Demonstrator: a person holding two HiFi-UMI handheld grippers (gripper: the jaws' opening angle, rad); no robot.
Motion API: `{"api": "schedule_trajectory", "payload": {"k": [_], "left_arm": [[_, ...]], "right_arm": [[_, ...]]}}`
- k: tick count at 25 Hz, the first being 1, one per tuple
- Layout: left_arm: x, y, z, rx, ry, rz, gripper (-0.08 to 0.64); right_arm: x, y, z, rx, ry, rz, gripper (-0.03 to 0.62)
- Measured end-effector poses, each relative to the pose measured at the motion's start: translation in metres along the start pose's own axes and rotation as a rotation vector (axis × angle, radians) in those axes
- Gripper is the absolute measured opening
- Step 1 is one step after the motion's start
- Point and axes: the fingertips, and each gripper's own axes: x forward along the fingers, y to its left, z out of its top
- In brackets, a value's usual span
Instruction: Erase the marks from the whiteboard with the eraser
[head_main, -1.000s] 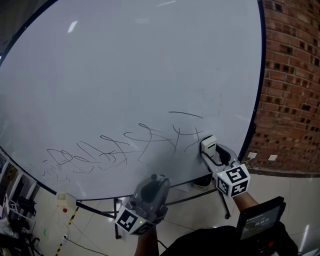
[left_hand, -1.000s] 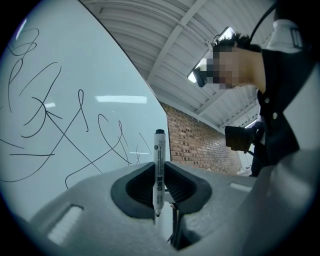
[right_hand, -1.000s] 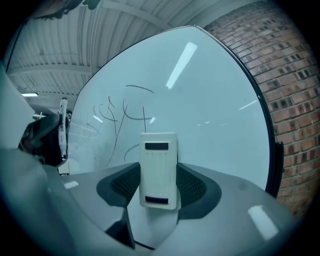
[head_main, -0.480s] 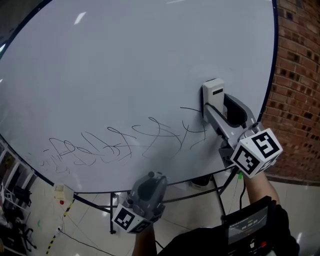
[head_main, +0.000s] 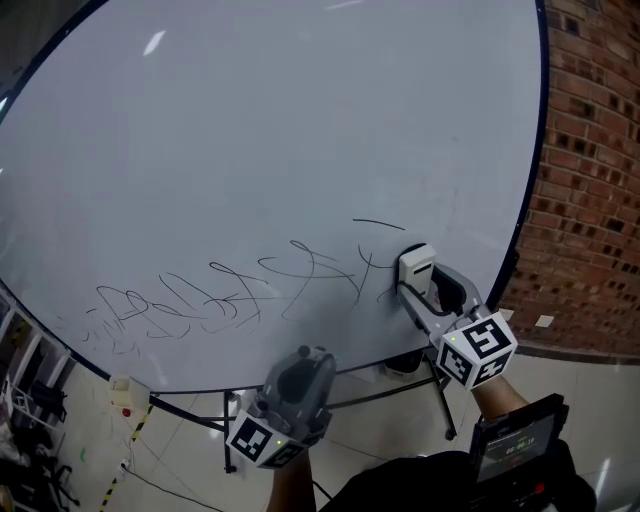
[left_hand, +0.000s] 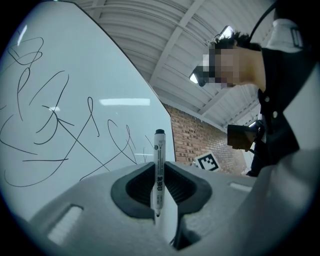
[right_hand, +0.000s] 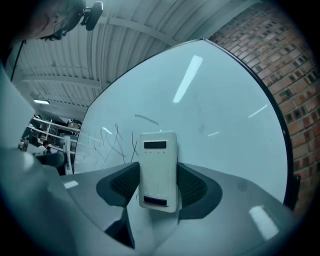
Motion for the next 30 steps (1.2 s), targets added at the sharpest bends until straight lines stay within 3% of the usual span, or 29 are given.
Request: {"api": "schedule_trajectory", "payload": {"k": [3, 7, 16, 20, 30], "left_arm": [[0.002, -0.001, -0.001, 0.000, 0.002, -0.006, 0.057], [0.000, -0.001, -0.002, 0.001, 0.007, -0.008, 0.058], [-0.006, 0.000, -0.002, 0.007, 0.012, -0.006, 0.058], [-0.008, 0.000, 0.002, 0.005, 0.002, -0.004, 0.057], [-0.024, 0.007, 0.009, 0.007, -0.027, 0.024, 0.057]], "right_arm": [[-0.002, -0.001, -0.056, 0.034, 0.090, -0.012, 0.239], [-0.008, -0.004, -0.103, 0.047, 0.162, -0.033, 0.238], [-0.010, -0.005, -0.115, 0.039, 0.194, -0.064, 0.236], [-0.006, -0.004, -0.087, 0.029, 0.156, -0.064, 0.236], [0.017, 0.013, 0.061, 0.028, -0.004, 0.014, 0.236]]}}
